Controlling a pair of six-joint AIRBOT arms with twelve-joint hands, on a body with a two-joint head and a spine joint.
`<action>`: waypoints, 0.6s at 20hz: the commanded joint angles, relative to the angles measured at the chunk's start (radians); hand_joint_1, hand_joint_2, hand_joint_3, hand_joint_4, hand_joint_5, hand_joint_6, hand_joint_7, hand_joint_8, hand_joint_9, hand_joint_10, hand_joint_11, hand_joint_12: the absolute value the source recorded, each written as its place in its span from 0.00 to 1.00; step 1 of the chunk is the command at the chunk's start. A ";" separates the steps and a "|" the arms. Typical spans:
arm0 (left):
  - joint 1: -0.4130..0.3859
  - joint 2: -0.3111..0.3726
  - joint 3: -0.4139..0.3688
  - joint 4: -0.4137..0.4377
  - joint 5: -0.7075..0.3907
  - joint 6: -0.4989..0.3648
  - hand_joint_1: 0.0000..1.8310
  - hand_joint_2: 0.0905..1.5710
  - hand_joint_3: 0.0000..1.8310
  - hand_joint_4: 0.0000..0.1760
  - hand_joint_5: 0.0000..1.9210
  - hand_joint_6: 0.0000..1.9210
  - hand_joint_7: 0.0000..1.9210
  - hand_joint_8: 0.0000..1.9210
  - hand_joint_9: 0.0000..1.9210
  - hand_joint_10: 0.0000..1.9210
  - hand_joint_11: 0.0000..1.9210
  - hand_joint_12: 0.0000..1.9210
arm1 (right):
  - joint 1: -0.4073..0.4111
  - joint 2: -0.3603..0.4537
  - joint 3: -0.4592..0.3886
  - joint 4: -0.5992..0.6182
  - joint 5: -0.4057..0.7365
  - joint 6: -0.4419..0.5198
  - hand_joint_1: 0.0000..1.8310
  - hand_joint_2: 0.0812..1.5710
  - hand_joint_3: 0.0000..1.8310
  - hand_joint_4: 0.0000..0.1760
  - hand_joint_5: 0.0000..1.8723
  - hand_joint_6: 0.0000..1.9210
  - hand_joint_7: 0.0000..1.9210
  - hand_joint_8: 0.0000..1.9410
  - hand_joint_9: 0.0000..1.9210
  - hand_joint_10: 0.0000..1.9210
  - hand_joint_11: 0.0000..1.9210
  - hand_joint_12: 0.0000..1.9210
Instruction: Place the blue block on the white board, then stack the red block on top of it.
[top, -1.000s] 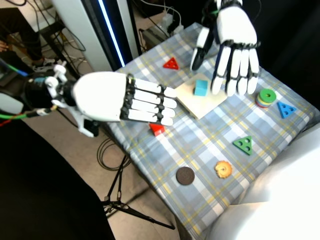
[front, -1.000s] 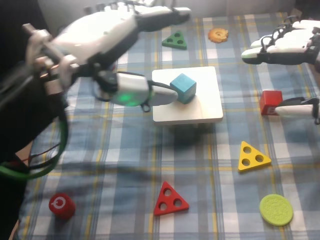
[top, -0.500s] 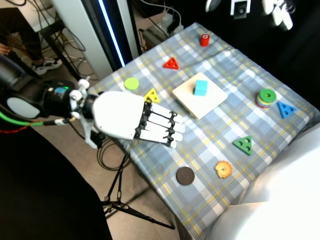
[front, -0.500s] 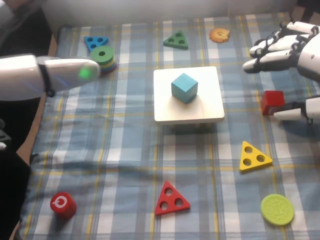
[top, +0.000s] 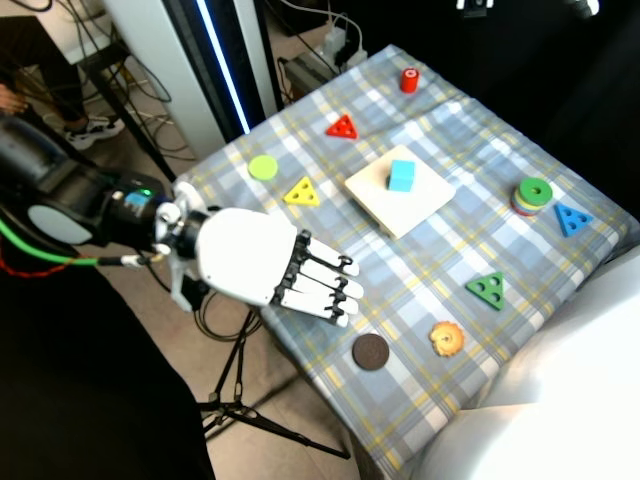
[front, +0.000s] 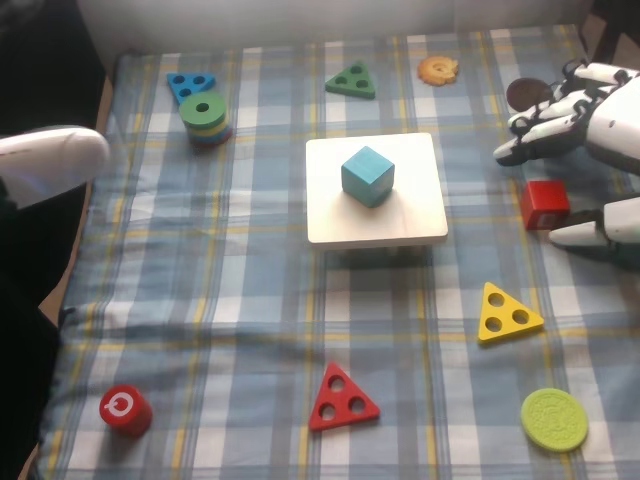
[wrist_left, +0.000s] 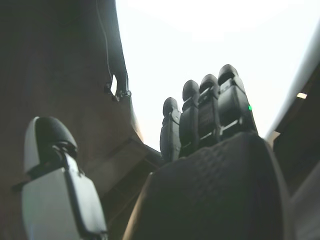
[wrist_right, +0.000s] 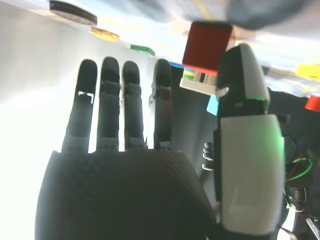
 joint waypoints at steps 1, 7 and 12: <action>0.001 0.007 -0.006 0.004 -0.154 -0.015 0.43 0.51 0.00 0.55 0.12 0.00 0.12 0.01 0.07 0.01 0.03 0.03 | 0.020 -0.003 0.010 0.023 0.099 -0.001 0.47 0.62 0.00 0.38 0.30 0.00 0.22 0.00 0.21 0.00 0.00 0.49; 0.046 0.007 -0.011 -0.023 -0.183 -0.029 0.43 0.51 0.00 0.47 0.13 0.00 0.13 0.00 0.08 0.00 0.00 0.15 | 0.021 -0.007 0.017 0.023 0.083 -0.001 0.46 0.61 0.00 0.20 0.36 0.00 0.26 0.00 0.25 0.01 0.02 0.51; 0.056 0.006 -0.011 -0.035 -0.190 -0.035 0.42 0.51 0.00 0.41 0.13 0.00 0.13 0.00 0.08 0.00 0.00 0.18 | 0.021 -0.007 0.022 0.030 0.082 -0.001 0.55 0.69 0.00 0.96 0.51 0.50 0.34 0.01 0.31 0.01 0.07 0.48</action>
